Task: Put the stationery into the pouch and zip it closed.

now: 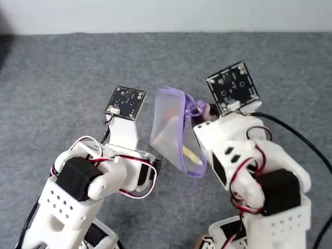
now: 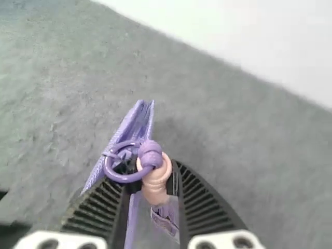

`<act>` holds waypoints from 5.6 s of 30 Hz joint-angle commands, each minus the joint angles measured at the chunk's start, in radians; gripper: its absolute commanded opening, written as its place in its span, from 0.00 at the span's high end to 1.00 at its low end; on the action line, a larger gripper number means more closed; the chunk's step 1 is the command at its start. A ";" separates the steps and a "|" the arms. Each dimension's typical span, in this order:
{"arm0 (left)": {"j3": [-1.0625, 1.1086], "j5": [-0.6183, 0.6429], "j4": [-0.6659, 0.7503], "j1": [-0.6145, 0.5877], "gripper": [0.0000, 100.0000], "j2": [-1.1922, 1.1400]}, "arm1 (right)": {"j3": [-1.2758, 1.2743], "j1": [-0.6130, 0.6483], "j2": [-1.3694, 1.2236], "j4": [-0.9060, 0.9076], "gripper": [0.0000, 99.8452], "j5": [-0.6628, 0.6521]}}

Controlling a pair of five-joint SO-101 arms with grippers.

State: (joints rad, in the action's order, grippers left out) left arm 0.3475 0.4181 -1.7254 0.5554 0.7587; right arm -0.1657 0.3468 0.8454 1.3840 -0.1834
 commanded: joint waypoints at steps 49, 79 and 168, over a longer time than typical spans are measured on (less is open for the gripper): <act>0.375 -0.083 0.417 -0.227 0.96 0.008 | -0.201 0.203 -0.013 -0.127 0.99 0.011; -0.143 0.003 0.350 -0.623 0.66 0.006 | -0.218 0.372 0.004 -0.180 0.99 -0.256; 0.025 -0.089 0.049 -0.094 0.71 -0.002 | -0.235 0.171 0.136 -0.225 0.99 -0.402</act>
State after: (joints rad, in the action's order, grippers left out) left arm 0.4012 0.2785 -1.6901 0.3636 0.7572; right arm -0.3821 0.5201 0.9912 1.2444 -0.5762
